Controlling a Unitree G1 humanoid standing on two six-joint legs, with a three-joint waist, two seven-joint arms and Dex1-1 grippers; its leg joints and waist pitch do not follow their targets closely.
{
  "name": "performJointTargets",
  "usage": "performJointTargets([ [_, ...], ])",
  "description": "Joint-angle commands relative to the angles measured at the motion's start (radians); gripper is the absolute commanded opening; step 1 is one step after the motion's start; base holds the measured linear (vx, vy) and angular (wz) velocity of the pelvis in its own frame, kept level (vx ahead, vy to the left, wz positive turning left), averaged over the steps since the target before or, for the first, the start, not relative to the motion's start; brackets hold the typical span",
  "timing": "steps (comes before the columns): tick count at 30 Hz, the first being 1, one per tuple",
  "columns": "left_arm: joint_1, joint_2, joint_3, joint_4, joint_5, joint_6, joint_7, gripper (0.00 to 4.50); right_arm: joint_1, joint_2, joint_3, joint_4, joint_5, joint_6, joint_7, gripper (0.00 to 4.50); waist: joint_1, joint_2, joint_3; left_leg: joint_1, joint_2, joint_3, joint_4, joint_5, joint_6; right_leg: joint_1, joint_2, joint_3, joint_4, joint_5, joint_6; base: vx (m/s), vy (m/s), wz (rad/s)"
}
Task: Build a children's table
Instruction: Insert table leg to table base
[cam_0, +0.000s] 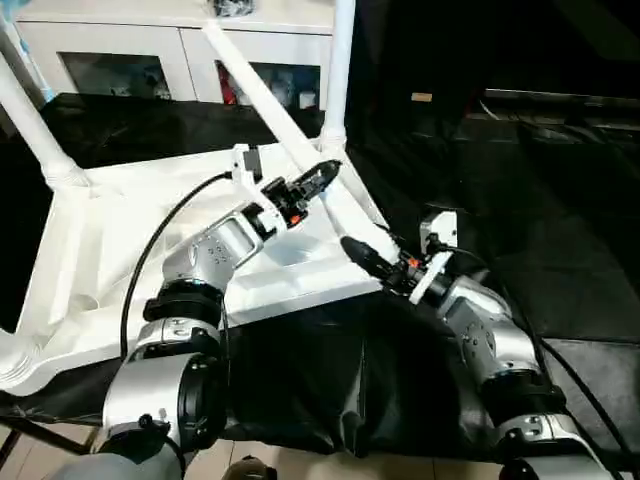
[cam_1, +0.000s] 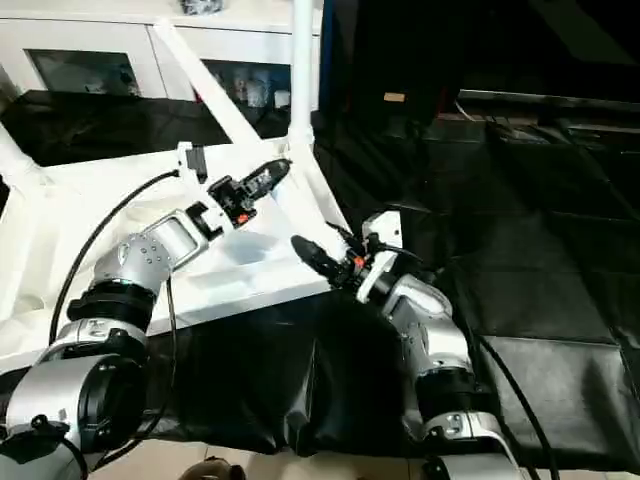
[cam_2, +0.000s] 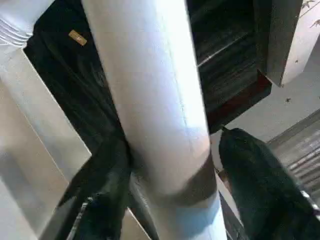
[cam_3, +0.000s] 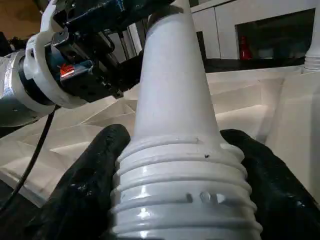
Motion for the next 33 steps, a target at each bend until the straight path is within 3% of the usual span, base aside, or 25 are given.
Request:
performJointTargets([
  [1,-0.018,-0.009,-0.011,-0.042,-0.009,-0.009,-0.012,2.6,-0.005,-0.012,0.014,-0.008,-0.019,0.0,-0.012,2.77,0.006,-0.009,-0.076,0.02,0.056,-0.02,-0.052,-0.025,0.146,0.065,-0.101,0.049,-0.054,0.139,-0.284,0.0,0.0,0.0],
  [2,-0.019,-0.009,-0.014,-0.056,-0.008,-0.018,-0.007,2.6,-0.006,-0.015,0.014,-0.013,-0.014,0.019,-0.012,2.77,0.005,-0.011,-0.075,0.021,0.057,-0.02,-0.052,-0.017,0.148,0.064,-0.099,0.048,-0.053,0.145,-0.284,0.0,0.0,0.0],
  [3,-0.019,-0.009,-0.014,-0.057,-0.008,-0.019,-0.007,2.34,-0.006,-0.015,0.013,-0.015,-0.011,0.024,-0.009,3.12,0.005,-0.011,-0.075,0.02,0.056,-0.02,-0.051,-0.016,0.149,0.065,-0.1,0.049,-0.053,0.147,-0.285,0.0,0.0,0.0],
  [5,-0.025,-0.003,-0.024,-0.078,0.003,-0.032,-0.001,2.26,0.002,-0.022,0.011,-0.045,0.013,0.057,0.018,3.47,0.007,-0.013,-0.075,0.021,0.056,-0.02,-0.051,-0.019,0.154,0.066,-0.1,0.049,-0.053,0.142,-0.285,0.0,0.0,0.0],
  [10,-0.035,0.012,-0.038,-0.102,0.018,-0.041,0.001,1.97,0.014,-0.044,0.001,-0.092,0.023,0.061,0.02,3.8,0.014,-0.013,-0.075,0.021,0.057,-0.019,-0.049,-0.015,0.149,0.063,-0.1,0.049,-0.052,0.14,-0.274,0.0,0.0,0.0],
  [12,-0.037,0.015,-0.04,-0.107,0.019,-0.042,0.0,1.91,0.009,-0.048,-0.027,-0.102,0.055,0.081,0.015,3.93,0.015,-0.013,-0.074,0.022,0.057,-0.019,-0.051,-0.025,0.143,0.064,-0.1,0.05,-0.054,0.122,-0.27,0.0,0.0,0.0],
  [16,-0.029,0.022,-0.061,-0.133,0.028,-0.041,-0.016,1.88,-0.01,-0.068,-0.135,-0.14,0.186,0.185,-0.012,3.93,0.025,-0.01,-0.076,0.024,0.057,-0.018,-0.048,-0.01,0.144,0.063,-0.097,0.05,-0.052,0.131,-0.271,0.0,0.0,0.0],
  [20,-0.013,0.023,-0.088,-0.17,0.031,-0.028,-0.028,1.88,-0.009,-0.088,-0.155,-0.172,0.211,0.22,-0.01,3.93,0.029,-0.012,-0.078,0.021,0.056,-0.018,-0.046,0.004,0.143,0.063,-0.096,0.049,-0.048,0.153,-0.27,0.0,0.0,0.0],
  [22,0.0,0.023,-0.11,-0.2,0.036,-0.018,-0.044,1.88,-0.007,-0.106,-0.145,-0.189,0.204,0.235,-0.002,3.93,0.029,-0.012,-0.078,0.021,0.055,-0.018,-0.046,0.002,0.135,0.064,-0.096,0.048,-0.049,0.141,-0.268,0.0,0.0,0.0],
  [31,0.033,0.024,-0.185,-0.294,0.059,0.001,-0.066,1.88,0.025,-0.197,-0.004,-0.299,0.132,0.307,0.107,3.93,0.027,-0.018,-0.077,0.018,0.053,-0.018,-0.045,-0.003,0.13,0.066,-0.093,0.049,-0.052,0.112,-0.244,0.0,0.0,0.0],
  [33,0.046,0.021,-0.234,-0.327,0.11,-0.022,-0.035,1.88,0.01,-0.216,0.049,-0.3,0.056,0.286,0.081,3.93,0.025,-0.018,-0.077,0.019,0.054,-0.019,-0.047,-0.003,0.121,0.064,-0.094,0.049,-0.054,0.1,-0.239,0.0,0.0,0.0],
])
